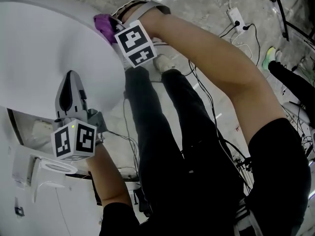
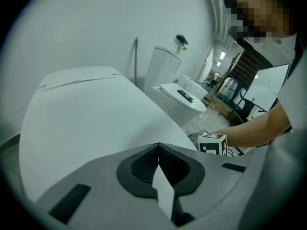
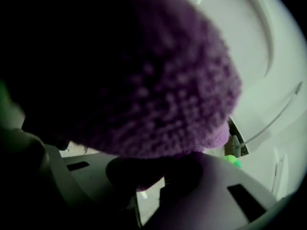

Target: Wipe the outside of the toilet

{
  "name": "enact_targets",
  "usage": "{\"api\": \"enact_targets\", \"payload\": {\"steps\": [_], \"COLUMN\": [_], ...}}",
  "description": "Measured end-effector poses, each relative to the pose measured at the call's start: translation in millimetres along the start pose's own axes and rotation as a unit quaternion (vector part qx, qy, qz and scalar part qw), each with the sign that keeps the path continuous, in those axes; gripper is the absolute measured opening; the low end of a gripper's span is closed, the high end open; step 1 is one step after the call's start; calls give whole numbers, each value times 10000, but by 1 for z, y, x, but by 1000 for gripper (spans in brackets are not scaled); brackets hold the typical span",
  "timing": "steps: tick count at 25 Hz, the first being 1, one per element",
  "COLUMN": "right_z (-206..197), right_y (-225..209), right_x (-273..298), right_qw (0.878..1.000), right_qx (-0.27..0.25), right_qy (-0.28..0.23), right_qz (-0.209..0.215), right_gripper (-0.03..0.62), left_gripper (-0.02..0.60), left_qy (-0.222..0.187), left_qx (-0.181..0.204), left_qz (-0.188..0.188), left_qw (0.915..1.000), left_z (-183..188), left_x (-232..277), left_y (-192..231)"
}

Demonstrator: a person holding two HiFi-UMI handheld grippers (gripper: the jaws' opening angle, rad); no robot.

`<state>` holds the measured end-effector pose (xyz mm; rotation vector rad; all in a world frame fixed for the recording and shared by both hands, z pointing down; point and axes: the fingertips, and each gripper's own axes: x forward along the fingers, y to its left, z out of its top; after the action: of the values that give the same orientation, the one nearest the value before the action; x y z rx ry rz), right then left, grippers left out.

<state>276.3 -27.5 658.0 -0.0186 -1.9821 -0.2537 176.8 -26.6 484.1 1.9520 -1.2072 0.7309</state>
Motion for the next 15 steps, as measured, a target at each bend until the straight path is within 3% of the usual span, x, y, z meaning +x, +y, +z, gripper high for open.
{"api": "enact_targets", "payload": {"steps": [9,15], "right_z": [-2,3], "right_y": [48,91], "right_x": [-4,-10], "right_qw": [9985,9978], "right_qx": [301,377], "right_qy": [413,543], "right_qz": [-174,-40], "right_gripper": [60,60], "left_gripper": [9,9], "left_qy": [-117,-129], "left_qx": [-552,-785], "left_qz": [676,869], "left_qw": [9961,9930], "left_z": [-53,-84], "left_x": [-37,-65], "left_y": [-9,-21]}}
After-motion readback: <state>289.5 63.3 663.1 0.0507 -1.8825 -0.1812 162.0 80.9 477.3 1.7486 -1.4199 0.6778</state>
